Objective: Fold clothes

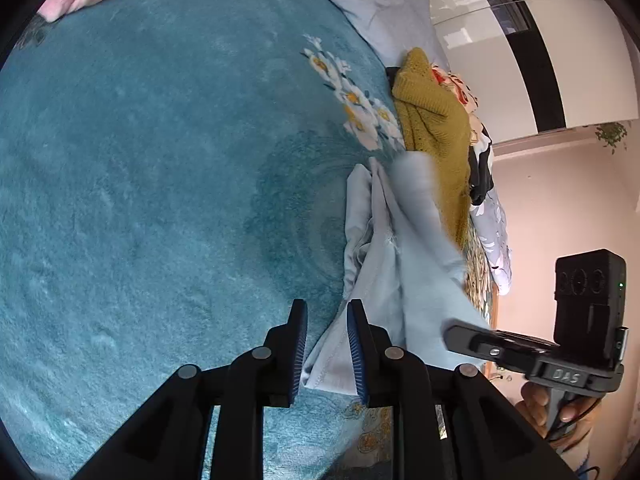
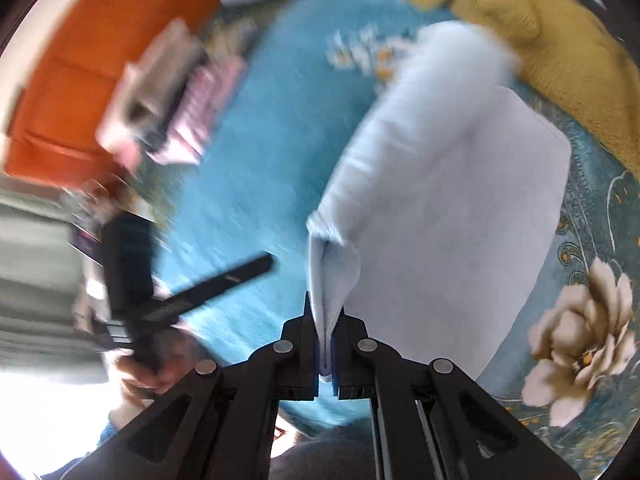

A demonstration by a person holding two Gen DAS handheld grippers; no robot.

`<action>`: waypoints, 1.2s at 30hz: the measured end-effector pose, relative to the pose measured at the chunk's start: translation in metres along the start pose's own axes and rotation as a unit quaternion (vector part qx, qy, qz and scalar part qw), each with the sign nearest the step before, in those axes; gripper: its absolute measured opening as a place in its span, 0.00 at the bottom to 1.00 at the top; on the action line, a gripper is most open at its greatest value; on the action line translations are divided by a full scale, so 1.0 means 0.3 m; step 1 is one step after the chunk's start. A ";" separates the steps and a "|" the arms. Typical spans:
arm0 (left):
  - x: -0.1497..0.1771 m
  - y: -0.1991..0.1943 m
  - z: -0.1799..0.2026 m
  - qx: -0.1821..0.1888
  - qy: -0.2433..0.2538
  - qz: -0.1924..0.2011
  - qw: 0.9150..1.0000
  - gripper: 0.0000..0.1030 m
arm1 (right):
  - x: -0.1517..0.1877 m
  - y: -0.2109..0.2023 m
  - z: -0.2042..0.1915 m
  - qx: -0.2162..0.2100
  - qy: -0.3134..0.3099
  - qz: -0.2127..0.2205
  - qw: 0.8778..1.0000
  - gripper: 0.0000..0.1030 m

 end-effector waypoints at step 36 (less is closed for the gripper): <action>-0.225 0.329 0.139 0.050 0.012 -0.075 0.996 0.65 | 0.378 -0.005 0.597 -0.189 0.225 0.137 0.946 0.43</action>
Point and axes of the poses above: each gripper's, at about its wrist camera, not at the fingertips, and y roughly the way its jaws point, z to its right, x to its underside, the point moved 8 cm from there along y, roughly the way its jaws point, and after that the axes turned 8 degrees about -z, right-handed, at the moved point
